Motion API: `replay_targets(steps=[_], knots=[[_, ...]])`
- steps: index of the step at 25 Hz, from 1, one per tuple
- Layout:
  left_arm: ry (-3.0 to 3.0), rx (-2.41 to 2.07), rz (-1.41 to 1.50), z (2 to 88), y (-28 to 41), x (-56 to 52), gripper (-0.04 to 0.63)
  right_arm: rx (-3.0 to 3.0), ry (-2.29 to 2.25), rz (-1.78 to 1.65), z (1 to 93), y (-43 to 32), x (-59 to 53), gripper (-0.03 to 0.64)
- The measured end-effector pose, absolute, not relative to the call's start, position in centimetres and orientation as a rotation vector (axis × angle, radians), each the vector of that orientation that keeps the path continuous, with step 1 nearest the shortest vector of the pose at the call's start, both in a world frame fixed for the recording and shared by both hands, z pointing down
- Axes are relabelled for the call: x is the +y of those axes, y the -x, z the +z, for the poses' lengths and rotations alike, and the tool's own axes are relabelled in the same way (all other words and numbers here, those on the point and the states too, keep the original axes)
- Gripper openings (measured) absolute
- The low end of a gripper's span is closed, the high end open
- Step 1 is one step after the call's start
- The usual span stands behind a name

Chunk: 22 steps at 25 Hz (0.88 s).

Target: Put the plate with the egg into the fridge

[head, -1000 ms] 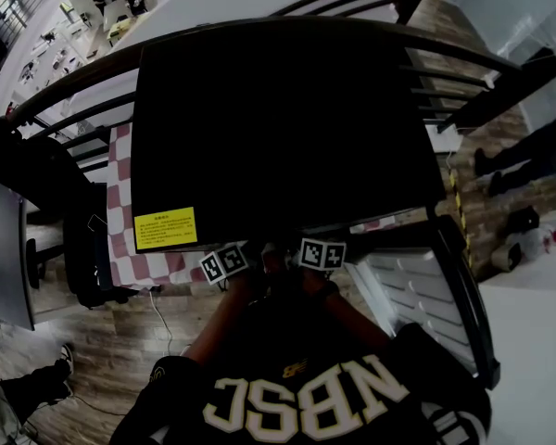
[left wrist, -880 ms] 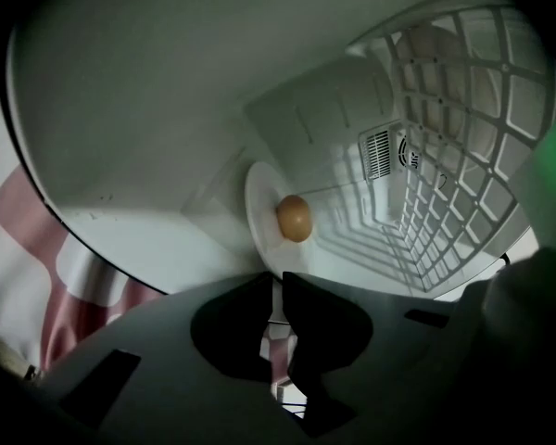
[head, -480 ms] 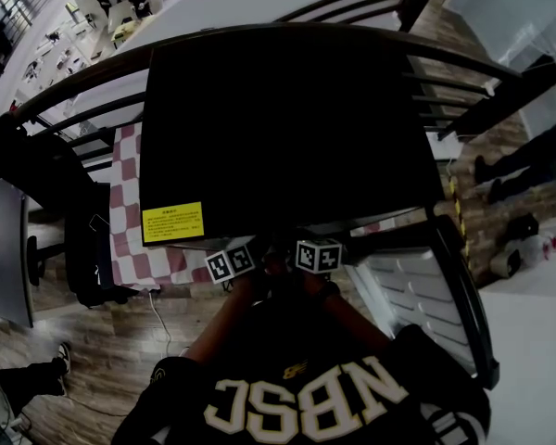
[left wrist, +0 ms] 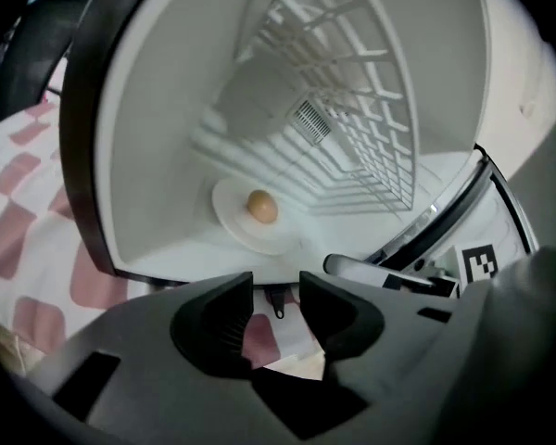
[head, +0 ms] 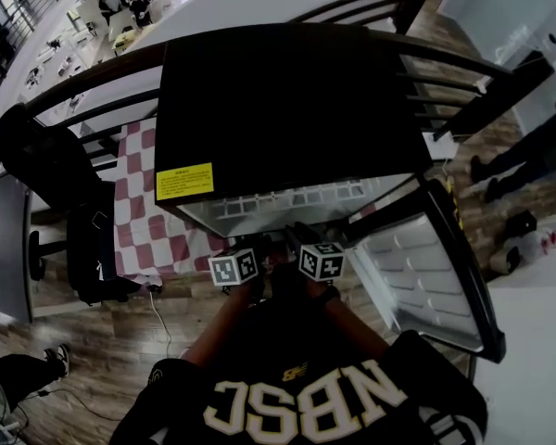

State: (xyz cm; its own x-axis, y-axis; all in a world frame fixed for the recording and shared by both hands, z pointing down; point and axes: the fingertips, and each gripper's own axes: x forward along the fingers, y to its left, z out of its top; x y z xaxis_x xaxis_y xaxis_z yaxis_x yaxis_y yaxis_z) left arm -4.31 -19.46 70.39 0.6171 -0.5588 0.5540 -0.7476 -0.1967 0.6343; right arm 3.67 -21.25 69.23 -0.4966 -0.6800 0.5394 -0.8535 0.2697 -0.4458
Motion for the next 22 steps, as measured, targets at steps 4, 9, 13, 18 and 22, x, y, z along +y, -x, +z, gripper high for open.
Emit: replay_targets(steps=[4, 9, 13, 18, 22], knots=[[-2.099, -1.176, 0.318, 66.7, 5.7, -18.2, 0.166, -2.350, -1.469, 0.826, 65.5, -3.7, -18.7, 0.143], [-2.338, -1.322, 0.340, 60.8, 6.6, -16.2, 0.122, -2.386, -1.522, 0.544, 60.0, -3.3, -15.4, 0.086], [-2.449, -1.408, 0.342, 57.3, 7.4, -14.4, 0.068, -2.418, -1.579, 0.391, 55.8, -2.6, -13.4, 0.050], [-2.603, -1.443, 0.315, 52.7, 7.2, -11.9, 0.034, -2.451, -1.624, 0.228, 50.9, -1.6, -11.3, 0.035], [-2.618, -1.435, 0.227, 49.8, 7.6, -10.5, 0.021, -2.509, -1.632, 0.267, 48.5, -0.3, -9.9, 0.031]])
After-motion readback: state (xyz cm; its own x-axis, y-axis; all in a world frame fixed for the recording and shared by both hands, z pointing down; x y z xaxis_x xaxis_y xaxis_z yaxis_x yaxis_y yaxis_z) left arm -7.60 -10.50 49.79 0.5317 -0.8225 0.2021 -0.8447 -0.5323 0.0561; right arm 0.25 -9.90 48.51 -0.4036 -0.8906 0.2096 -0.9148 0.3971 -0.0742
